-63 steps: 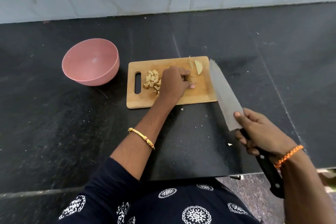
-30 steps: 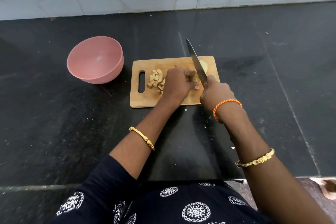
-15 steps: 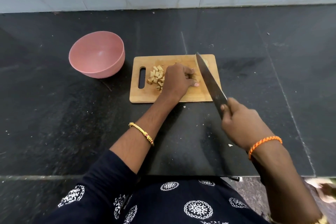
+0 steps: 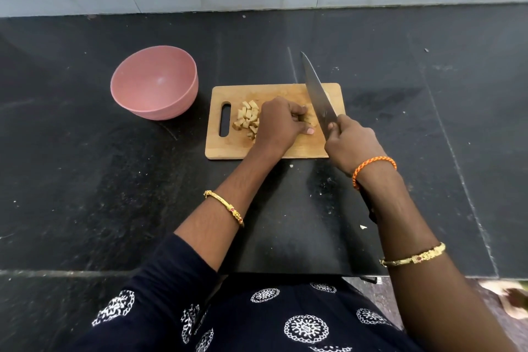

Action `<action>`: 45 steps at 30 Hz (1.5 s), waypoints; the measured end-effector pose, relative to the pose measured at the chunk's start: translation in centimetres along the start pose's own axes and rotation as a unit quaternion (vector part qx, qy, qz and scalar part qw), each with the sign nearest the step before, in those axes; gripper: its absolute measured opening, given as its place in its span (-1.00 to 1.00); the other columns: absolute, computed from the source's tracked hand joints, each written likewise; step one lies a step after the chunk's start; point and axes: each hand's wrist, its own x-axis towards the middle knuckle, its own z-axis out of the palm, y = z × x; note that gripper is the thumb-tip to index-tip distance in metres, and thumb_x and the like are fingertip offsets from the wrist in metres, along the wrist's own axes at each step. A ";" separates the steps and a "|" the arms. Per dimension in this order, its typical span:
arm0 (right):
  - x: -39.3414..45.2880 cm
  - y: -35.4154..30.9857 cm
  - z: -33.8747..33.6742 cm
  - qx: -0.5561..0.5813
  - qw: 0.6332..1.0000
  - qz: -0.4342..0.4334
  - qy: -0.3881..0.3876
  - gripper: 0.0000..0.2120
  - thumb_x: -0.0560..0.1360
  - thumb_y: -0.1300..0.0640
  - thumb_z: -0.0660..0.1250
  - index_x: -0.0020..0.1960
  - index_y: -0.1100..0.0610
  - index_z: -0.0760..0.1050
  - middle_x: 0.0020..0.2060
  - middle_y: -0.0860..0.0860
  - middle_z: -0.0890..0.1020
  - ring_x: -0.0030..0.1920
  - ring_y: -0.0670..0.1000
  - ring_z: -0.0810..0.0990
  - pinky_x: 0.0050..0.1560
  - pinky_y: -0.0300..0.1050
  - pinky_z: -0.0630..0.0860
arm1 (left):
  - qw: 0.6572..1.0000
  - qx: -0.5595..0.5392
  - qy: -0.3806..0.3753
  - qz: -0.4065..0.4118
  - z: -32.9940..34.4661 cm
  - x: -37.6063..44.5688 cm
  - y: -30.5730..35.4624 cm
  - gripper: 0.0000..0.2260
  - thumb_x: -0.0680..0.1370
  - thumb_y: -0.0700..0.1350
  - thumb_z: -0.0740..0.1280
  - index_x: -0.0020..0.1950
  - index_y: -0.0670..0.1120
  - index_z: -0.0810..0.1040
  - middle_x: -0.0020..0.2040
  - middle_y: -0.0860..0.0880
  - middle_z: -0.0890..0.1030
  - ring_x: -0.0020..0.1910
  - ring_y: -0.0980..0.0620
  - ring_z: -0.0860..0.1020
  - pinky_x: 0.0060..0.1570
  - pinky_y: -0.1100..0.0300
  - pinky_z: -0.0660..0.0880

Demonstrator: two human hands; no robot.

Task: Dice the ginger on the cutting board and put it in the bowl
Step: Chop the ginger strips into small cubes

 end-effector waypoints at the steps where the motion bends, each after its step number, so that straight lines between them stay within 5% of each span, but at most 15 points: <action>1: 0.0 -0.1 0.0 -0.002 1.000 -0.001 -0.003 -0.72 0.63 0.07 0.03 0.23 0.17 0.39 -0.06 0.14 0.46 -0.13 0.11 0.43 -0.11 -0.11 0.34 | 1.000 -0.001 -0.002 0.000 0.0 0.0 0.0 -0.55 0.24 -0.19 0.59 0.09 -0.24 0.61 -0.01 -0.12 0.68 -0.23 0.18 0.53 -0.10 0.40 0.46; 9: 0.7 -0.7 0.3 -0.018 1.000 -0.004 -0.001 -0.73 0.62 0.09 0.03 0.21 0.18 0.38 -0.08 0.17 0.44 -0.14 0.14 0.41 -0.09 -0.07 0.38 | 1.000 -0.008 -0.025 0.003 -0.5 0.6 -0.3 -0.57 0.23 -0.21 0.59 0.06 -0.25 0.62 -0.03 -0.14 0.68 -0.28 0.24 0.51 -0.24 0.60 0.39; 20: 0.6 -1.1 0.8 -0.048 0.998 0.022 -0.030 -0.72 0.60 0.13 0.08 0.27 0.18 0.31 0.09 0.24 0.48 0.07 0.24 0.52 0.09 0.07 0.49 | 1.000 -0.013 0.005 0.018 -0.1 0.1 -0.6 -0.60 0.26 -0.25 0.57 0.07 -0.25 0.62 -0.01 -0.13 0.67 -0.24 0.22 0.52 -0.21 0.61 0.40; 26: -2.9 1.0 2.1 -0.064 0.995 0.054 -0.051 -0.85 0.59 0.14 0.09 0.13 0.15 0.29 -0.11 0.18 0.37 0.00 0.28 0.51 -0.02 0.05 0.45 | 0.999 -0.018 0.009 0.037 0.1 0.0 -0.8 -0.63 0.31 -0.27 0.54 0.09 -0.24 0.61 -0.04 -0.13 0.68 -0.30 0.31 0.48 -0.22 0.62 0.39; 32: -7.2 3.1 0.6 -0.069 0.992 0.059 -0.086 -0.88 0.61 0.05 0.02 -0.02 0.07 0.26 -0.16 0.18 0.48 -0.11 0.22 0.54 -0.06 0.07 0.53 | 0.999 -0.002 0.003 0.036 -0.1 -0.3 -0.7 -0.64 0.34 -0.28 0.51 0.12 -0.25 0.59 -0.02 -0.14 0.67 -0.25 0.25 0.50 -0.20 0.64 0.38; 37: -7.6 2.1 -1.5 -0.058 0.998 0.020 -0.009 -0.84 0.62 0.03 0.01 -0.06 0.08 0.26 -0.29 0.12 0.42 -0.21 0.21 0.45 -0.17 -0.06 0.37 | 1.000 -0.001 -0.004 0.026 -0.3 -0.6 -0.7 -0.57 0.32 -0.24 0.54 0.16 -0.23 0.57 0.03 -0.14 0.66 -0.18 0.20 0.53 -0.07 0.44 0.48; 45: -1.3 0.6 0.6 -0.073 0.997 -0.002 -0.006 -0.72 0.62 0.04 0.01 0.18 0.16 0.37 0.02 0.25 0.52 -0.02 0.26 0.52 -0.01 0.04 0.46 | 1.000 0.012 0.000 0.027 -0.2 -0.8 -0.6 -0.58 0.33 -0.23 0.53 0.16 -0.23 0.58 0.04 -0.13 0.66 -0.16 0.18 0.55 -0.02 0.37 0.48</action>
